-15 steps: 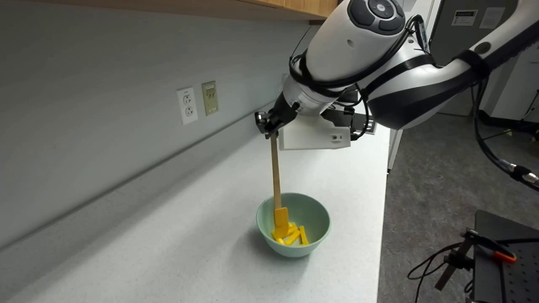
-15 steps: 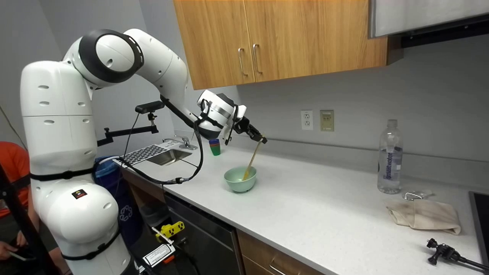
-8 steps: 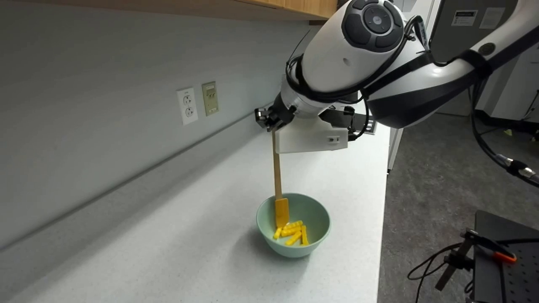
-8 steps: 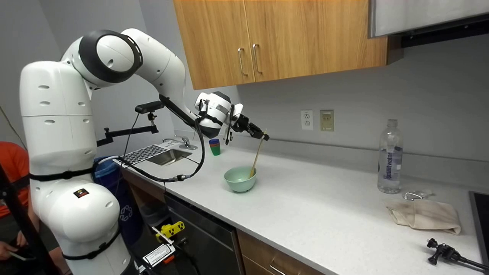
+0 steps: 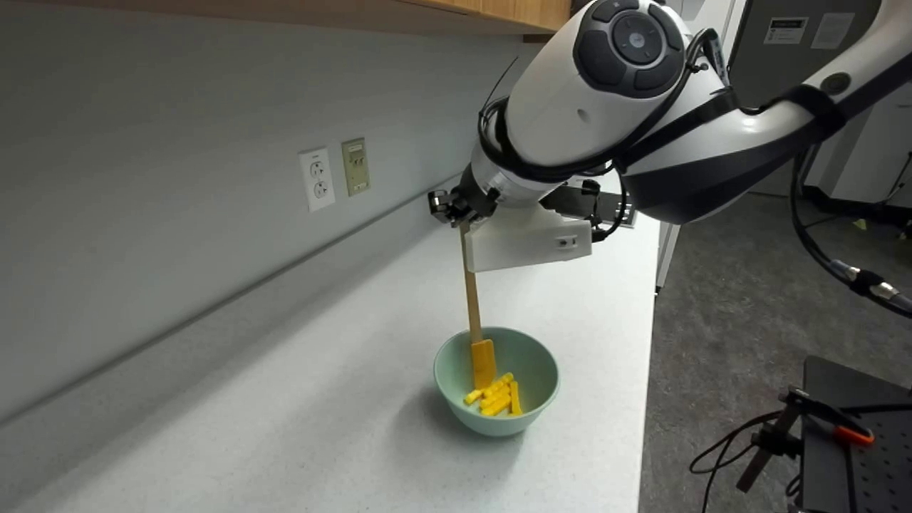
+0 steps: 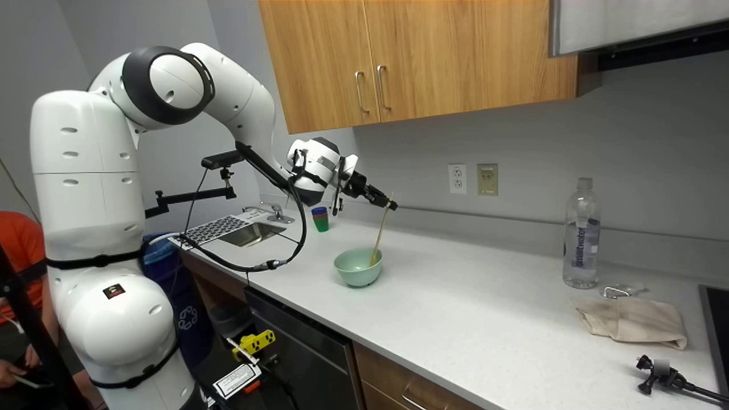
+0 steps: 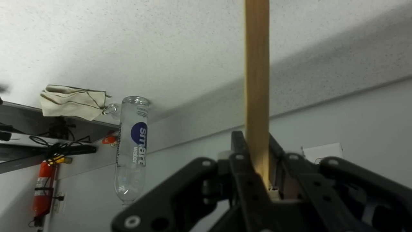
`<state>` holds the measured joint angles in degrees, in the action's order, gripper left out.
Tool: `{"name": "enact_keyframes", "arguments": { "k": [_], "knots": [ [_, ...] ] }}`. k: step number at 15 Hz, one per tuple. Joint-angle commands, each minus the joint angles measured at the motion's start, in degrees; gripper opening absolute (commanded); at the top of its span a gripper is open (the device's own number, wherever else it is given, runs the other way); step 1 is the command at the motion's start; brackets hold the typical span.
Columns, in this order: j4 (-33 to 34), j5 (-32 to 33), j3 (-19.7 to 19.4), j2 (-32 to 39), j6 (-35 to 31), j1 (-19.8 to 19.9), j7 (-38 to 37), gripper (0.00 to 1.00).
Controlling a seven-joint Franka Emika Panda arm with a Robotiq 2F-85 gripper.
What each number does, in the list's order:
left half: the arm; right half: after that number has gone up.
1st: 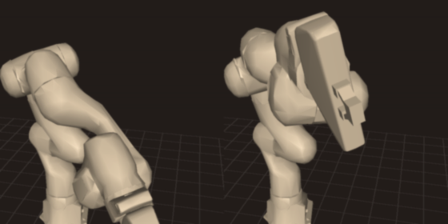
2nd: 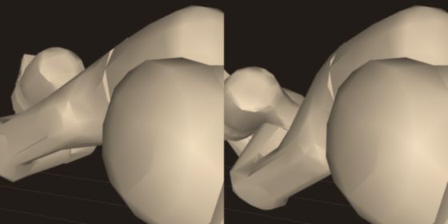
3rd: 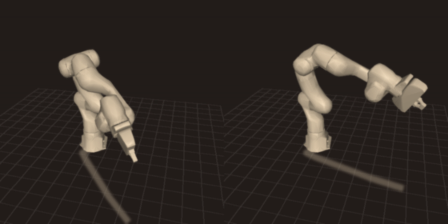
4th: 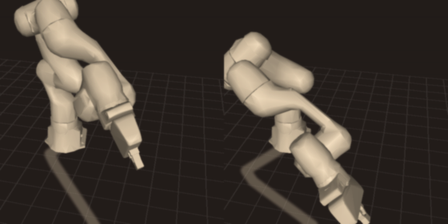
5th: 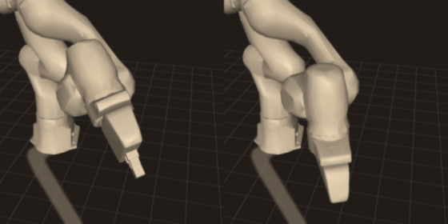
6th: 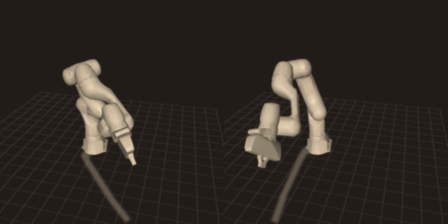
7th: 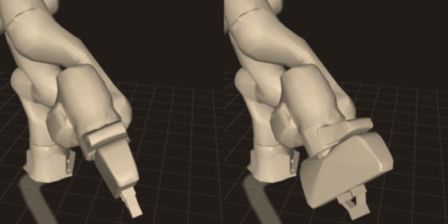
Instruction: Use the object to mix the contents in the bowl
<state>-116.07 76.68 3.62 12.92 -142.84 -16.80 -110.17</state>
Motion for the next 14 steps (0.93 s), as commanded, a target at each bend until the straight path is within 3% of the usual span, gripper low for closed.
{"name": "enact_keyframes", "arguments": {
  "k": [1,6,14],
  "knots": [
    [-0.83,-4.62,3.0,-0.15,-2.75,3.11,4.79,0.04],
    [-1.33,-14.1,2.91,0.65,-9.6,5.91,11.8,0.04],
    [1.85,0.83,-1.94,-0.09,-5.06,4.29,1.51,0.04]
  ]
}}
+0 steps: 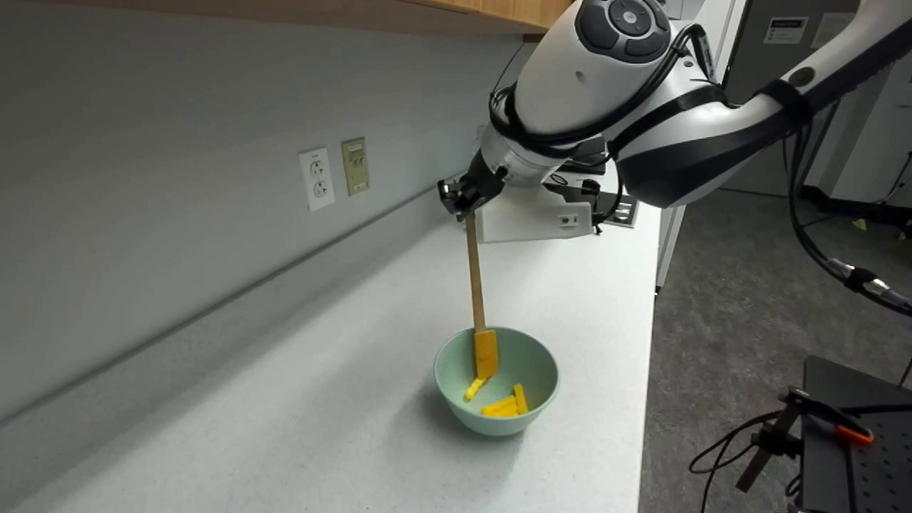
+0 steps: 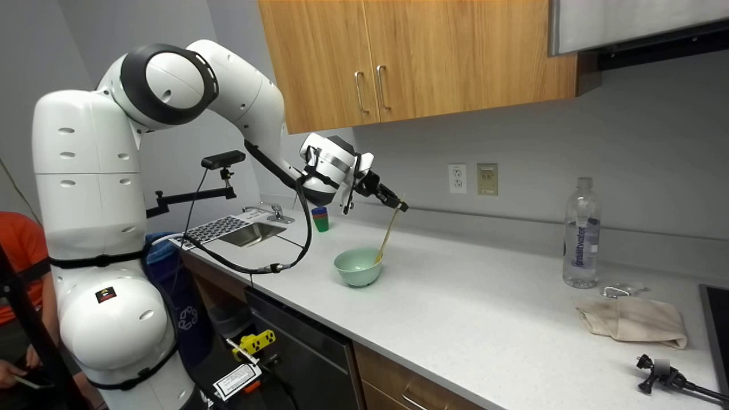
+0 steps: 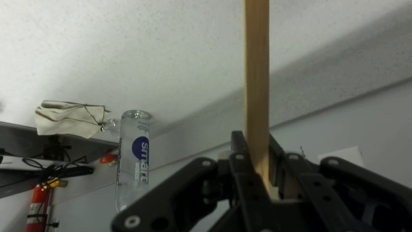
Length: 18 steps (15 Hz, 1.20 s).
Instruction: Use the object to mix the contents in the bowl
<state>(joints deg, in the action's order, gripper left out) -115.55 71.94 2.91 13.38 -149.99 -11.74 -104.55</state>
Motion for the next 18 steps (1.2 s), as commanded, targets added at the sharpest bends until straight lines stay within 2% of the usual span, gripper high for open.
{"name": "enact_keyframes", "arguments": {
  "k": [1,4,9,14,18],
  "knots": [
    [1.57,6.95,-1.38,-0.52,2.43,-0.76,-5.08,0.04],
    [1.58,7.43,-1.17,-0.36,2.64,-0.39,-4.86,0.04],
    [0.63,3.11,-0.4,-0.08,-0.24,0.48,-1.25,0.04],
    [-0.26,-4.65,1.36,1.48,-3.54,0.84,2.25,0.04],
    [-1.3,-14.59,2.65,2.42,-10.19,2.85,9.01,0.04]
  ]
}}
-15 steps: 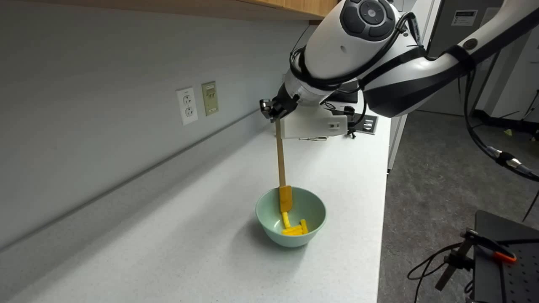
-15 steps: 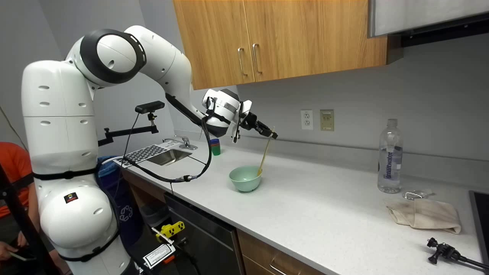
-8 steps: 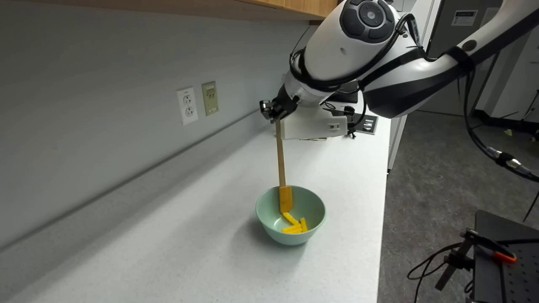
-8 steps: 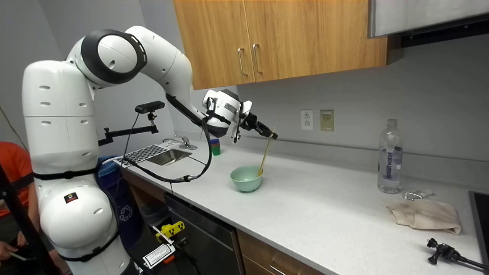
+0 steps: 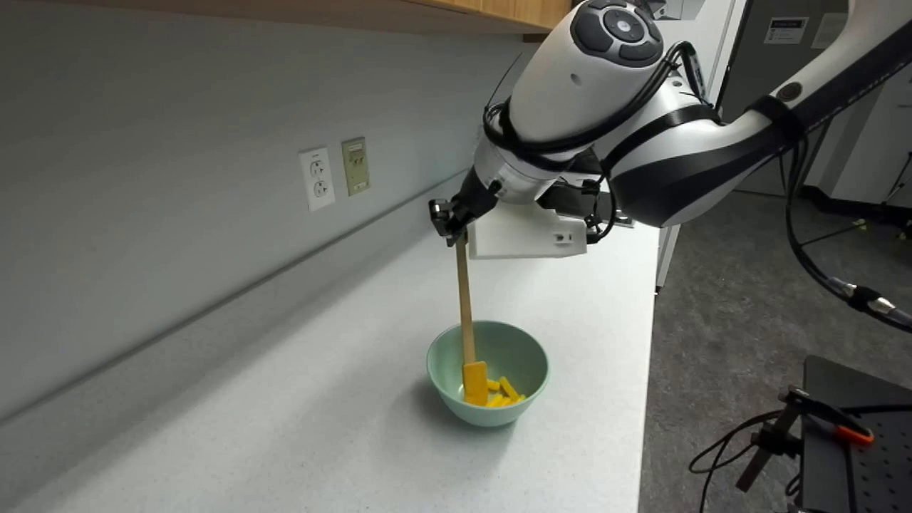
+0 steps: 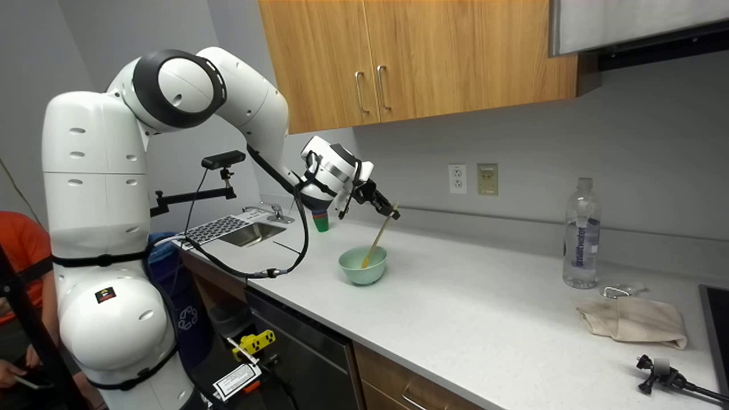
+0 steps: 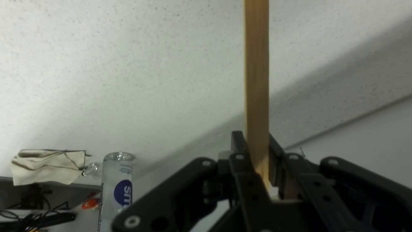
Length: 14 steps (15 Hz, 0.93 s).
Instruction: Use the object to mix the contents in the bowl
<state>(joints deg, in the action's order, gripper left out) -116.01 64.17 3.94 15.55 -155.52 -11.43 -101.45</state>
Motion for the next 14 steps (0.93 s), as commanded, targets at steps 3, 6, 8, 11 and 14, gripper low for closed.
{"name": "enact_keyframes", "arguments": {
  "k": [3,6,8,11,14],
  "knots": [
    [-0.45,-7.18,0.39,-0.27,-3.08,1.84,6.84,0.04],
    [-0.03,-2.78,-1.44,-1.02,-1.15,0.74,3.91,0.04],
    [0.61,1.76,-2.68,-1.25,0.42,-0.02,1.38,0.04],
    [1.35,8.09,-3.55,-1.55,2.41,-0.36,-2.4,0.04],
    [0.94,9.19,-2.83,-1.73,3.12,0.24,-2.11,0.04]
  ]
}}
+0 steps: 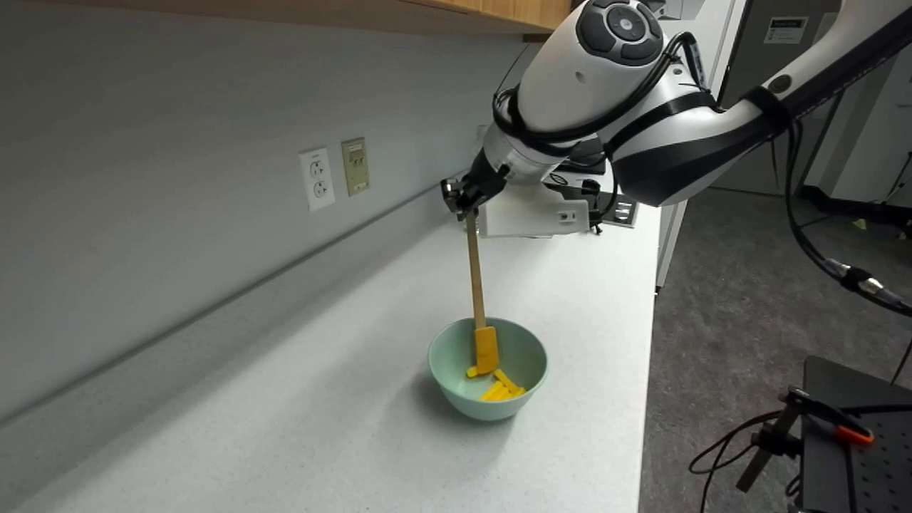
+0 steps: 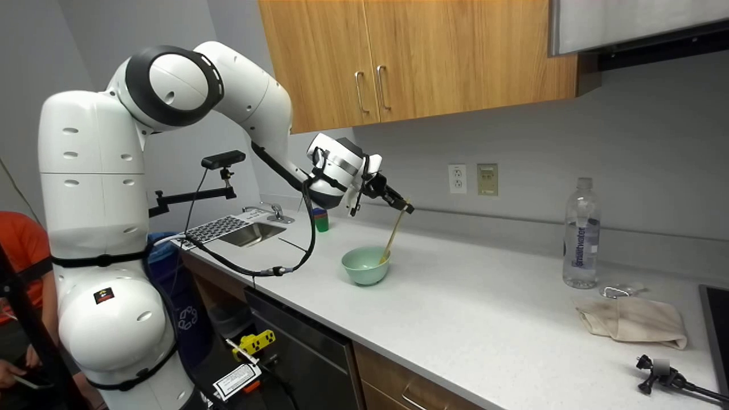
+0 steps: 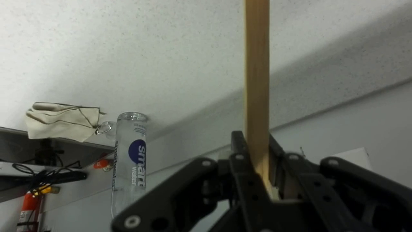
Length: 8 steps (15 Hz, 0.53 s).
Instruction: Use the object to mix the contents in the bowl
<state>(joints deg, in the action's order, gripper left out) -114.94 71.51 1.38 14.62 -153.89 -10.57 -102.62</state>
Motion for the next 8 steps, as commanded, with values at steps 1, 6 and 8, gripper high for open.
{"name": "enact_keyframes", "arguments": {
  "k": [1,6,8],
  "knots": [
    [-0.66,-0.26,0.29,-0.71,0.55,-0.11,1.07,0.04],
    [-2.52,-9.81,3.48,0.9,-2.79,0.72,7.45,0.04],
    [-2.43,-10.88,3.97,1.05,-2.28,0.36,8.28,0.04]
  ]
}}
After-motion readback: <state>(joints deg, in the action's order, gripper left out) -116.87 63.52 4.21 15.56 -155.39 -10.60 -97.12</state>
